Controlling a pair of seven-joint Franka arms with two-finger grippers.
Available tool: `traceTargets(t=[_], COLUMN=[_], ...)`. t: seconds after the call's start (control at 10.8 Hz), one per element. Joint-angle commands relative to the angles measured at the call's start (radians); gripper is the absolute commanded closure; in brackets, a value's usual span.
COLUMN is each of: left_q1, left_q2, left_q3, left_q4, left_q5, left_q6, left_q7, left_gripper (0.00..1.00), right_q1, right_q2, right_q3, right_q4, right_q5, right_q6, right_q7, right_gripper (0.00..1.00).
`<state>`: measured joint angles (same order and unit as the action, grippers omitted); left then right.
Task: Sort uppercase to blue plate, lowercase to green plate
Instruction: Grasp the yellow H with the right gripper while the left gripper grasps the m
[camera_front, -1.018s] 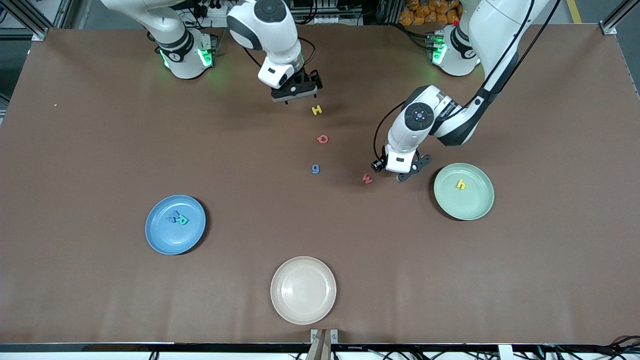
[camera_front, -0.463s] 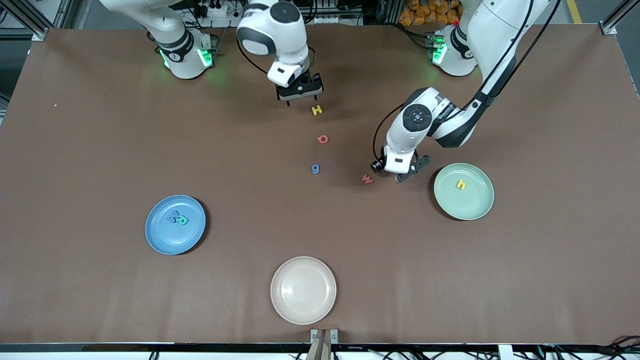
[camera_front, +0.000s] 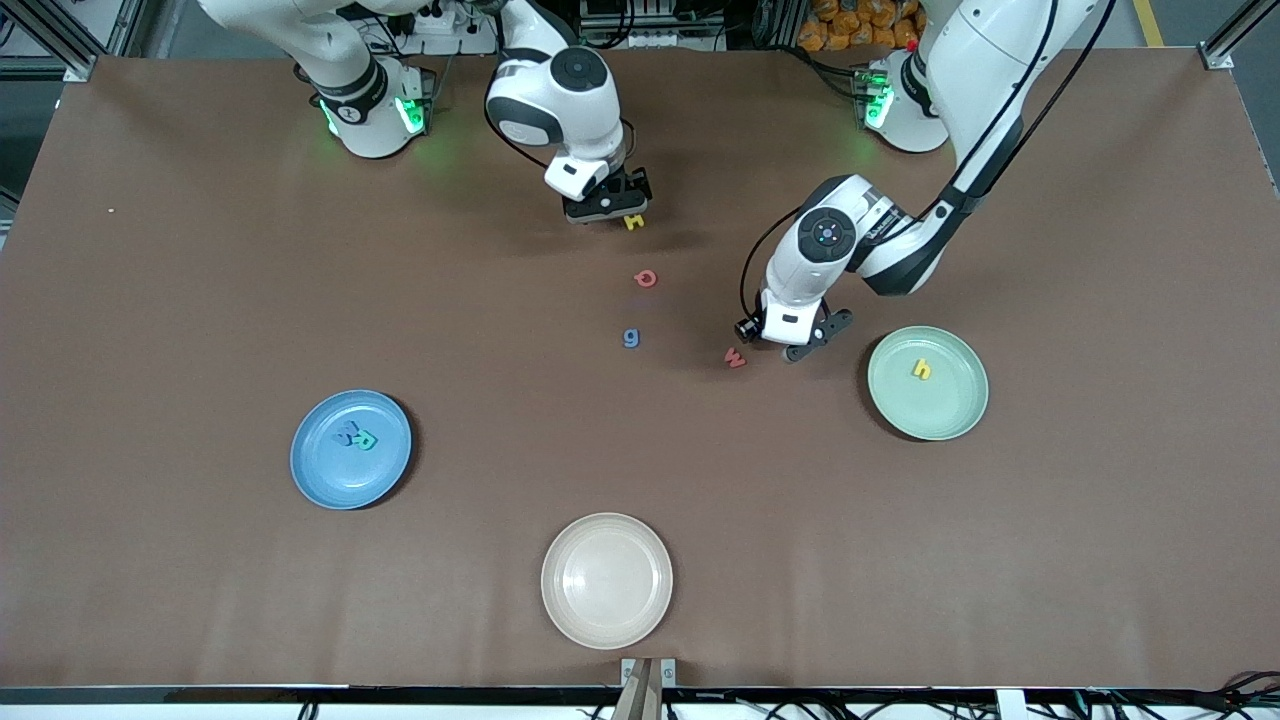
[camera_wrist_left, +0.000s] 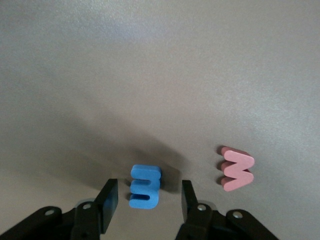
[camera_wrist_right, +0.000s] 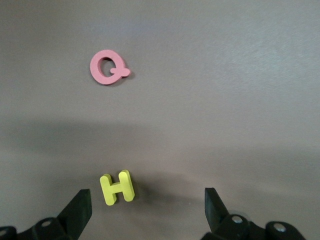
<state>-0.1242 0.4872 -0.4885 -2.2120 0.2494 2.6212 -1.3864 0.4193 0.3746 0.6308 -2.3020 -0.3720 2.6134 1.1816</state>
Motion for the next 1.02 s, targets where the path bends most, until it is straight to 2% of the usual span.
traceTargets(t=[0.0,0.37,0.56,0.74,0.93], left_q1=[-0.009,-0.009,-0.009,-0.009,-0.009], left_q2=[0.002,0.011,0.014,0.017,0.017], left_q3=[0.004,0.004,0.005,0.005,0.004], left_q4=[-0.003,-0.005,-0.006,-0.006,-0.006], left_q5=[0.039,0.056,0.071,0.079,0.099], left_q6=[0.014,0.014,0.014,0.014,0.014], left_q7=[-0.039,-0.039,-0.039,-0.039,-0.039], left_gripper=[0.41,0.42,0.43,0.46,0.53], right_q1=[0.081,0.118,0.122,0.125,0.127], right_q2=[0.066,0.125,0.145,0.162,0.171], right_q3=[-0.069,-0.092,-0.092,-0.091,-0.091], right_q4=[0.064,0.104,0.114,0.119,0.122], right_q5=[-0.036,-0.051,-0.093,-0.133,-0.134], right_q6=[-0.001,0.008,0.014,0.025,0.042], right_q7=[0.041,0.064,0.125,0.156,0.168], right_gripper=[0.00,0.01,0.02,0.08,0.12])
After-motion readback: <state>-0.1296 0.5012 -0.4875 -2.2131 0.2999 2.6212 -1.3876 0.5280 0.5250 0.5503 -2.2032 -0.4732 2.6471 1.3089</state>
